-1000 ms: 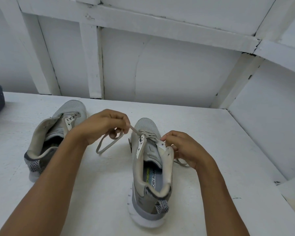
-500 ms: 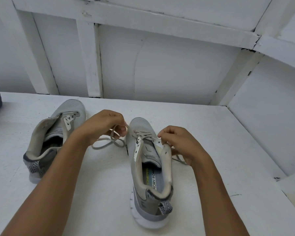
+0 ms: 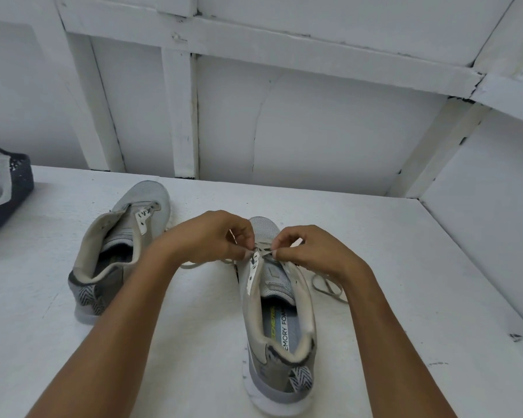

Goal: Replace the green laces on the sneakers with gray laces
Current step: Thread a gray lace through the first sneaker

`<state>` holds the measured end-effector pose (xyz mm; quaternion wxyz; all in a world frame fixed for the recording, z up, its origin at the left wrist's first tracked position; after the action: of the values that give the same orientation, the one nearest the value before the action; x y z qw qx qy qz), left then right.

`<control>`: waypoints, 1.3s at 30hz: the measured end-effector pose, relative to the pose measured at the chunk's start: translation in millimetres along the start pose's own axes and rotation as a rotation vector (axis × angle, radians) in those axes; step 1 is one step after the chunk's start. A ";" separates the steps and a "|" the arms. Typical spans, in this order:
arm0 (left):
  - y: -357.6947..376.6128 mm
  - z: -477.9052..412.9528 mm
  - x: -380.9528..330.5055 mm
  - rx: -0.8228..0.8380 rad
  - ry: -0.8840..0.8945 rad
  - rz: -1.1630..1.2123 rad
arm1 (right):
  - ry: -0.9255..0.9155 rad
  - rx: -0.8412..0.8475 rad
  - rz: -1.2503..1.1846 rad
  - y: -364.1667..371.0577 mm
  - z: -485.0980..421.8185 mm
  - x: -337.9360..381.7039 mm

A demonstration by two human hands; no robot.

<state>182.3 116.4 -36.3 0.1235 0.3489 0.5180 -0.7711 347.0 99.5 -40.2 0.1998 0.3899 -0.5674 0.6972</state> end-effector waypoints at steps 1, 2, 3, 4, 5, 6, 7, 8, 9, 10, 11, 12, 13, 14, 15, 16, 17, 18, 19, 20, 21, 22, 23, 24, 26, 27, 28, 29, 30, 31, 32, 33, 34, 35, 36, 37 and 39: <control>-2.5 -0.5 -2.0 -0.024 0.008 -0.002 | -0.007 0.004 0.015 -0.2 -1.3 0.8; -3.9 -0.9 -4.6 -0.036 0.018 -0.008 | -0.014 0.008 0.020 -0.3 -2.2 1.6; -3.6 -0.5 -7.7 -0.030 0.030 -0.015 | -0.022 0.010 0.020 -0.1 -2.4 1.9; -2.6 -0.2 -10.3 -0.013 0.043 -0.025 | -0.028 0.012 0.020 0.0 -3.1 2.1; 0.0 0.4 -11.9 0.008 0.049 -0.038 | -0.032 0.016 0.022 0.3 -3.4 1.8; 2.4 0.5 -13.0 0.020 0.047 -0.046 | -0.034 0.022 0.028 0.5 -3.6 1.3; 3.7 0.6 -12.2 0.016 0.039 -0.048 | -0.041 0.025 0.037 0.6 -3.7 1.5; 4.5 0.7 -11.6 0.000 0.031 -0.039 | -0.050 0.023 0.053 0.4 -3.3 1.7; 4.3 0.8 -10.3 -0.023 0.027 -0.031 | -0.067 0.013 0.072 -0.4 -2.6 2.6; 4.5 1.3 -9.2 -0.044 0.032 -0.030 | -0.087 -0.004 0.092 -1.5 -1.4 4.2; 5.0 2.0 -8.0 -0.059 0.042 -0.032 | -0.110 -0.024 0.110 -2.6 -0.2 6.4; 5.6 3.0 -7.2 -0.069 0.055 -0.034 | -0.137 -0.040 0.125 -3.6 1.1 9.9; 5.9 3.9 -6.2 -0.078 0.064 -0.035 | -0.165 -0.041 0.140 -3.9 1.4 14.0; 5.9 4.4 -5.4 -0.084 0.070 -0.038 | -0.185 -0.025 0.158 -3.0 0.7 18.0; 5.7 4.7 -5.2 -0.089 0.076 -0.046 | -0.191 0.005 0.177 -1.3 -1.0 21.0; 5.2 5.1 -5.6 -0.098 0.084 -0.054 | -0.188 0.037 0.196 0.9 -3.0 22.9; 4.4 5.5 -6.3 -0.110 0.093 -0.061 | -0.182 0.065 0.211 2.9 -5.4 23.7; 3.6 6.2 -7.2 -0.122 0.099 -0.067 | -0.179 0.086 0.217 5.2 -7.6 24.1; 3.1 7.0 -7.0 -0.134 0.102 -0.068 | -0.180 0.101 0.216 7.4 -9.5 24.5; 3.2 7.6 -6.7 -0.144 0.108 -0.070 | -0.181 0.112 0.210 9.4 -10.8 24.7; 3.7 8.2 -6.3 -0.156 0.114 -0.072 | -0.184 0.124 0.203 11.4 -11.6 24.4; 4.5 9.1 -5.9 -0.171 0.123 -0.074 | -0.188 0.133 0.197 13.2 -12.2 24.3; 5.3 9.8 -6.0 -0.186 0.136 -0.076 | -0.195 0.137 0.192 13.9 -12.5 23.8; 5.9 10.1 -6.0 -0.202 0.148 -0.078 | -0.206 0.136 0.189 14.1 -12.6 24.1; 6.9 10.6 -5.4 -0.226 0.163 -0.087 | -0.217 0.117 0.162 13.7 -12.6 22.8; 7.4 10.9 -5.1 -0.235 0.167 -0.094 | -0.215 0.104 0.135 13.8 -12.4 21.2; 7.6 11.3 -4.8 -0.243 0.169 -0.100 | -0.209 0.094 0.106 14.3 -12.0 19.4; 7.8 10.7 -4.1 -0.248 0.168 -0.106 | -0.200 0.086 0.082 15.1 -12.0 17.1; 7.3 10.3 -3.5 -0.254 0.166 -0.112 | -0.193 0.081 0.068 16.3 -12.4 15.3; 7.2 9.9 -3.6 -0.259 0.165 -0.119 | -0.185 0.073 0.064 17.4 -12.9 13.1; 6.5 9.3 -4.3 -0.263 0.164 -0.129 | -0.179 0.063 0.064 17.8 -13.9 11.8; 6.2 8.8 -5.4 -0.262 0.163 -0.138 | -0.170 0.053 0.066 18.0 -15.2 10.1; 6.3 8.1 -6.6 -0.255 0.158 -0.142 | -0.161 0.046 0.066 17.4 -16.1 9.2; 7.0 7.4 -7.8 -0.244 0.147 -0.141 | -0.149 0.044 0.067 16.3 -17.3 8.0; 8.4 6.5 -8.4 -0.225 0.130 -0.133 | -0.134 0.044 0.063 14.7 -17.9 6.7; 11.1 5.0 -8.7 -0.196 0.104 -0.122 | -0.113 0.045 0.055 13.0 -17.7 4.6; 17.5 0.0 -6.7 -0.130 0.028 -0.088 | -0.080 0.045 0.027 10.8 -16.7 0.2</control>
<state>196.8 107.6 -44.3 0.1046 0.3280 0.5836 -0.7355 333.8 112.3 -47.8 0.1591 0.4141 -0.5644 0.6962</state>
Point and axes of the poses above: each hand's wrist, its own z-axis away from the middle knuckle, its own y-axis out of the palm, x = y × z, the point moved 8 cm from there along -z, towards the middle knuckle, and after that the axes turned 11 degrees about -y, right-handed, at the moved point
